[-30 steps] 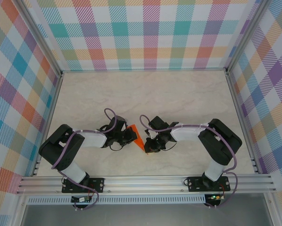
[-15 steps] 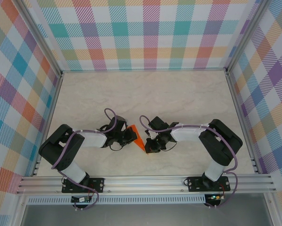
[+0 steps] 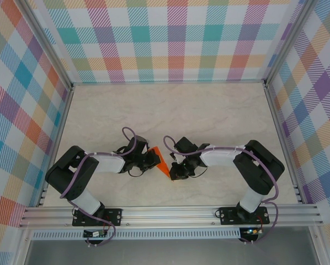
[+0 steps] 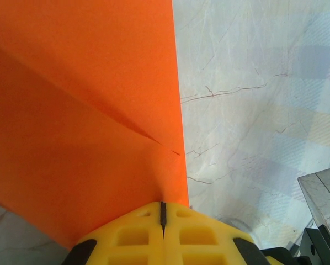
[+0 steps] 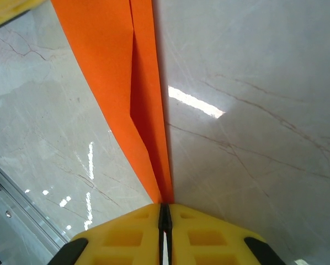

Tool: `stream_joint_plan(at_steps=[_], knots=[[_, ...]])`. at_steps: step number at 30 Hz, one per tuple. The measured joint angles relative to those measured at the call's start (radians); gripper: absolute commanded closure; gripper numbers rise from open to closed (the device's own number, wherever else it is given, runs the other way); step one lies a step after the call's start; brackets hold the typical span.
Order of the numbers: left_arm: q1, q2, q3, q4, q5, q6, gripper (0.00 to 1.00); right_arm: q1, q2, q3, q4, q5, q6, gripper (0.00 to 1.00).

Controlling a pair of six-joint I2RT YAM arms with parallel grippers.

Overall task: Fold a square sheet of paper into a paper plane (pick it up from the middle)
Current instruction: Fold the wing for the fifth time at the center of the table.

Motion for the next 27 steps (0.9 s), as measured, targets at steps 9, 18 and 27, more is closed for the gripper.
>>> stream_joint_plan(at_steps=[9,18,27], knots=[[0.001,-0.001,0.0,-0.001,0.0,0.0,1.0,0.0,-0.009,-0.006,-0.006,0.004,0.0,0.91],[0.001,-0.001,0.0,0.0,-0.002,0.003,1.0,0.0,-0.06,-0.008,-0.072,0.043,0.007,0.77],[0.005,-0.001,0.0,0.0,-0.003,0.004,1.0,0.0,-0.124,0.0,-0.016,0.018,0.075,0.88]])
